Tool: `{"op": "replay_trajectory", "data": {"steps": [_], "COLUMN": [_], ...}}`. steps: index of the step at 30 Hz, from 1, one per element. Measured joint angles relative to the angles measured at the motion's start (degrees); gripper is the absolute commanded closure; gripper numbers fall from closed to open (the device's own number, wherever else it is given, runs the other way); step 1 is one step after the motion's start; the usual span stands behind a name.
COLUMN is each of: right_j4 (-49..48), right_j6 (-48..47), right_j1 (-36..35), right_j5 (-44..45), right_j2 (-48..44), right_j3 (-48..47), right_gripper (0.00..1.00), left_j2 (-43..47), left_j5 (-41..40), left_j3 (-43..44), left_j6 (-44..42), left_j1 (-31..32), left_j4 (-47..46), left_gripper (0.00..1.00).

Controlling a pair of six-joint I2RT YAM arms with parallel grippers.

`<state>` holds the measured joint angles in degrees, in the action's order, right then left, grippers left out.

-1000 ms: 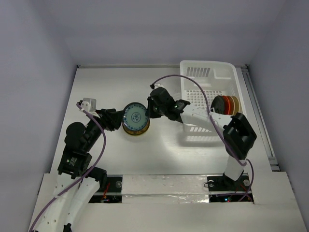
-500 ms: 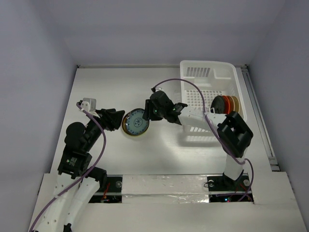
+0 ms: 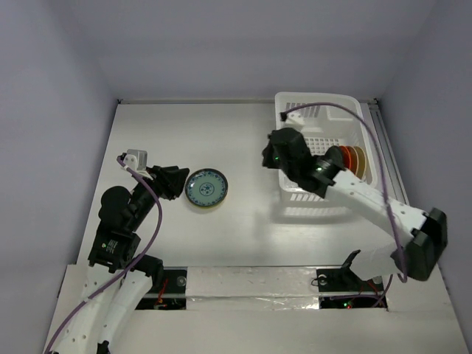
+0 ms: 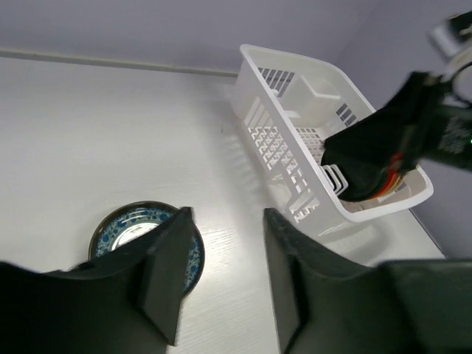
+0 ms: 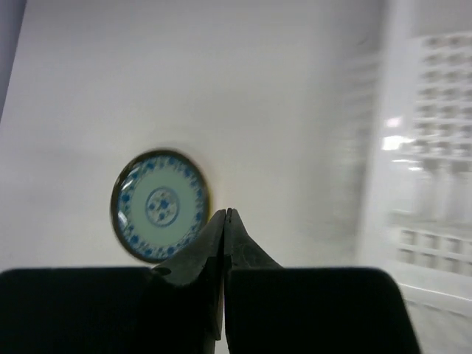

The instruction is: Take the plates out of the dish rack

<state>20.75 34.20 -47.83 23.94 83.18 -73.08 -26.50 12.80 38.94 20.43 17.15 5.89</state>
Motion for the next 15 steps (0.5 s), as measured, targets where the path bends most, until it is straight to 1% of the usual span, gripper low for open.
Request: {"op": "replay_trajectory", "data": {"steps": [1, 3, 4, 6, 8, 9, 10, 11, 14, 15], "right_j4": [1.4, 3.26, 4.28, 5.99, 8.44, 9.73, 10.97, 12.17, 14.32, 14.84], "right_j6": [-0.28, -0.74, -1.25, -2.08, -3.54, -4.26, -5.01, -5.88, -8.33, -9.18], "right_j1": [0.92, 4.28, 7.23, 12.83, 18.25, 20.57, 22.23, 23.5, 26.97, 28.24], "right_j5": [2.54, 6.43, 8.35, 10.64, 12.37, 13.05, 13.46, 13.81, 13.92, 13.57], "right_j2": [-2.95, -8.35, -11.23, -15.5, -18.29, -18.88, -19.06, -18.84, -17.44, -16.87], "right_j3": [0.44, 1.92, 3.37, 6.23, 8.87, 9.68, 10.21, 10.4, 10.88, 10.93], "right_gripper": [0.99, 0.92, 0.86, 0.71, 0.58, 0.57, 0.57, 0.59, 0.69, 0.7], "left_j2": [0.0, 0.0, 0.0, 0.02, 0.02, 0.02, 0.04, 0.04, 0.04, 0.07], "left_j5": [0.07, 0.2, 0.24, 0.31, 0.33, 0.33, 0.33, 0.35, 0.33, 0.33], "left_j3": [0.0, 0.0, 0.0, 0.0, 0.0, 0.0, 0.0, 0.0, 0.0, 0.0], "left_j6": [0.02, 0.09, -0.04, -0.04, -0.07, -0.07, -0.07, -0.09, -0.04, -0.04], "left_j1": [0.02, 0.0, 0.0, 0.0, 0.0, 0.0, 0.0, 0.0, 0.0, 0.0], "left_j4": [0.0, -0.02, -0.02, -0.02, -0.02, 0.0, -0.02, -0.02, 0.0, 0.0], "left_gripper": [0.75, 0.86, 0.92, 0.93, 0.93, 0.91, 0.88, 0.86, 0.83, 0.83]}}
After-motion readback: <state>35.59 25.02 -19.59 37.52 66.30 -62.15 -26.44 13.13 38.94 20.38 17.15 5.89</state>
